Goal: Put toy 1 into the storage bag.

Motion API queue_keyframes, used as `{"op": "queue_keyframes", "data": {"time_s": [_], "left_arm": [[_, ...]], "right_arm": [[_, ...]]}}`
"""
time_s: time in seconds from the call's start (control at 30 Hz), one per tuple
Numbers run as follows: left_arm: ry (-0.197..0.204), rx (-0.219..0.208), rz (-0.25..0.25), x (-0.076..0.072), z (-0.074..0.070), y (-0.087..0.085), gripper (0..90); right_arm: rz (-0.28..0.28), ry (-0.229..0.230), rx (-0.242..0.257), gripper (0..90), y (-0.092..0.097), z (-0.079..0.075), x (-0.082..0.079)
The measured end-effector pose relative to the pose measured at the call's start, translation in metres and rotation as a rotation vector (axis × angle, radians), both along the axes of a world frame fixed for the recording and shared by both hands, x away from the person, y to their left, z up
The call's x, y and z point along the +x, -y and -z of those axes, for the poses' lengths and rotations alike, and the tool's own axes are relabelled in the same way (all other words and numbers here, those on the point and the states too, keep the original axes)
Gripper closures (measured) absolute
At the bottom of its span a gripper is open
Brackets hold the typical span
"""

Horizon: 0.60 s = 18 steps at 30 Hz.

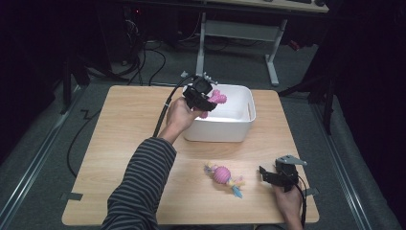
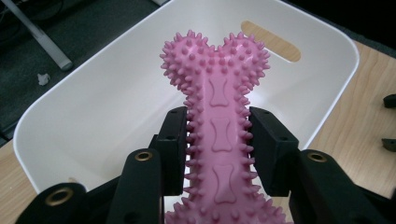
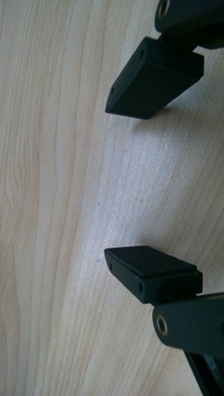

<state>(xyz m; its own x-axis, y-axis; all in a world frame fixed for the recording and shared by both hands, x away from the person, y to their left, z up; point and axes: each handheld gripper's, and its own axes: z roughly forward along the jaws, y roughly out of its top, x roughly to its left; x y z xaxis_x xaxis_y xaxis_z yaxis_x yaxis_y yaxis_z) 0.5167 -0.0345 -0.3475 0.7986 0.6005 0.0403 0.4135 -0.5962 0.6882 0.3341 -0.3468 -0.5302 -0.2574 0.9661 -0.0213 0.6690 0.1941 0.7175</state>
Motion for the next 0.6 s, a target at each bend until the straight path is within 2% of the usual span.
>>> {"op": "queue_keyframes", "data": {"time_s": [0.4, 0.5, 0.6], "left_arm": [[-0.004, 0.009, -0.025, 0.01, 0.014, 0.006, 59.1], [-0.015, 0.008, -0.027, 0.012, 0.018, 0.008, 59.1], [-0.005, 0.007, -0.03, 0.012, 0.02, 0.008, 58.9]], "right_arm": [[0.001, -0.001, 0.001, 25.9, 0.0, 0.0, 0.0], [0.001, -0.001, 0.002, 25.9, 0.0, 0.0, 0.0], [0.001, -0.002, 0.001, 25.9, 0.0, 0.0, 0.0]]}}
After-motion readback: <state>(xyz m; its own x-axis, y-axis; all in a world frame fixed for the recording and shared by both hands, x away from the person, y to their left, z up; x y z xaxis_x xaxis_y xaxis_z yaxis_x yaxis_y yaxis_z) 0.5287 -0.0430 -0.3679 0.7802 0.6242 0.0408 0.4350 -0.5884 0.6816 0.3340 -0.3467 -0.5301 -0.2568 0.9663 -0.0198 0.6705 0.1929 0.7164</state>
